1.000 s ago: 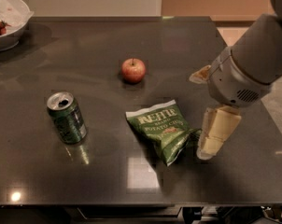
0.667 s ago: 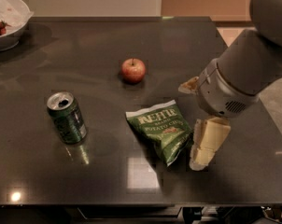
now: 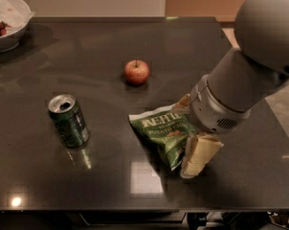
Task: Pick green jalapeno chip bag
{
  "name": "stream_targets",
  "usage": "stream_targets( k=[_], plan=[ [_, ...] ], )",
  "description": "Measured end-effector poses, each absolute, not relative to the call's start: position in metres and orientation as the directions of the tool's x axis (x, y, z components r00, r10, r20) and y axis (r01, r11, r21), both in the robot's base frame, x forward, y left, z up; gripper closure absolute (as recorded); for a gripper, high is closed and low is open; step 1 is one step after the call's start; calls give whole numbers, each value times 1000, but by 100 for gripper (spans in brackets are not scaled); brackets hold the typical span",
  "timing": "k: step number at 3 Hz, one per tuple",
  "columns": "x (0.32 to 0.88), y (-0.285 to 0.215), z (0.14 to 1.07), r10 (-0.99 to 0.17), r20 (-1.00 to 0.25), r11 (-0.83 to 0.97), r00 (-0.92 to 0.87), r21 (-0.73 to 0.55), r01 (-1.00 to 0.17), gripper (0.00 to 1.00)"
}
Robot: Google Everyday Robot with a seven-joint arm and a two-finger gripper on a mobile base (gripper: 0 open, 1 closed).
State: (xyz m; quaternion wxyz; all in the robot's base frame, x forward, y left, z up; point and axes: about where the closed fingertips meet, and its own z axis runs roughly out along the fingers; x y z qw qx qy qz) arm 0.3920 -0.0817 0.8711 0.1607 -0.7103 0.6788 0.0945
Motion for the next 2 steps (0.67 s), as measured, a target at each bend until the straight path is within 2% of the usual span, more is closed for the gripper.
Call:
stream_targets(
  k=[2],
  plan=[
    [388,-75,868,-933,-354,-31,65,-100,-995,64]
  ],
)
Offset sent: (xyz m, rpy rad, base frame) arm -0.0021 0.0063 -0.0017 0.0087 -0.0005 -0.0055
